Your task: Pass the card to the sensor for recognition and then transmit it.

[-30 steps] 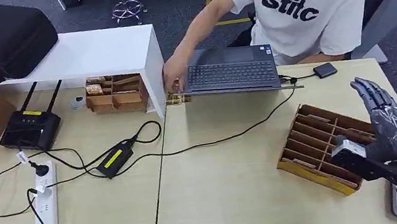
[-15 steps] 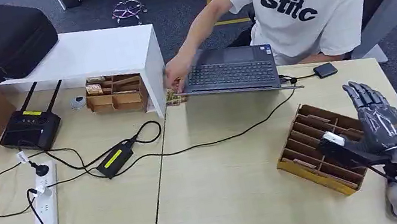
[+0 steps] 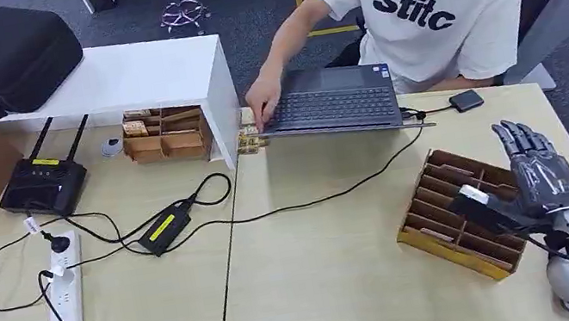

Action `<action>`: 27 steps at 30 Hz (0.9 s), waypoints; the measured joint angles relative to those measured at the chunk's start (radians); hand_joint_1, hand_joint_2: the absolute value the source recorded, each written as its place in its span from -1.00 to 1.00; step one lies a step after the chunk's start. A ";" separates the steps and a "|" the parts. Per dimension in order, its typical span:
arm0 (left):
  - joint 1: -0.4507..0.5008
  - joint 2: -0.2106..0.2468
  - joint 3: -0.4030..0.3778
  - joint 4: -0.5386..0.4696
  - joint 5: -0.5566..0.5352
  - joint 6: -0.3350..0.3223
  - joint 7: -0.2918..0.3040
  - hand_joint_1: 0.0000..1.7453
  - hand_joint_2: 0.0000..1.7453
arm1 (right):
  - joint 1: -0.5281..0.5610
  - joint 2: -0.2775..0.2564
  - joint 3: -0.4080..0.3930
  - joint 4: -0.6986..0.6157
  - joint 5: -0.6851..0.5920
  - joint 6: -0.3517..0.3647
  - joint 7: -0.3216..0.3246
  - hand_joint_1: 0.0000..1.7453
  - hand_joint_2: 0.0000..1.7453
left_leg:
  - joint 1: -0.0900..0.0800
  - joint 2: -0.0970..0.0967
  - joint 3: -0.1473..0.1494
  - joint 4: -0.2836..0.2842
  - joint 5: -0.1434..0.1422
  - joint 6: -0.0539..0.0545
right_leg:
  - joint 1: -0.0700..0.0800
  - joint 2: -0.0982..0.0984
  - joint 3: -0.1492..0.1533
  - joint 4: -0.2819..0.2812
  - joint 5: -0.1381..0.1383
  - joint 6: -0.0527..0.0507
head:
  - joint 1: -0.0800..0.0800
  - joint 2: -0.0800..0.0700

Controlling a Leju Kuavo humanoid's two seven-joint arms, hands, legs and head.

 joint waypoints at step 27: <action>0.002 0.000 0.009 0.000 0.006 0.001 0.000 -1.00 1.00 | 0.073 -0.015 -0.169 0.009 -0.087 -0.004 -0.033 0.96 1.00 | 0.000 0.000 0.000 0.000 0.000 0.000 | 0.000 0.000 0.000 0.000 0.000 0.000 | 0.000 0.000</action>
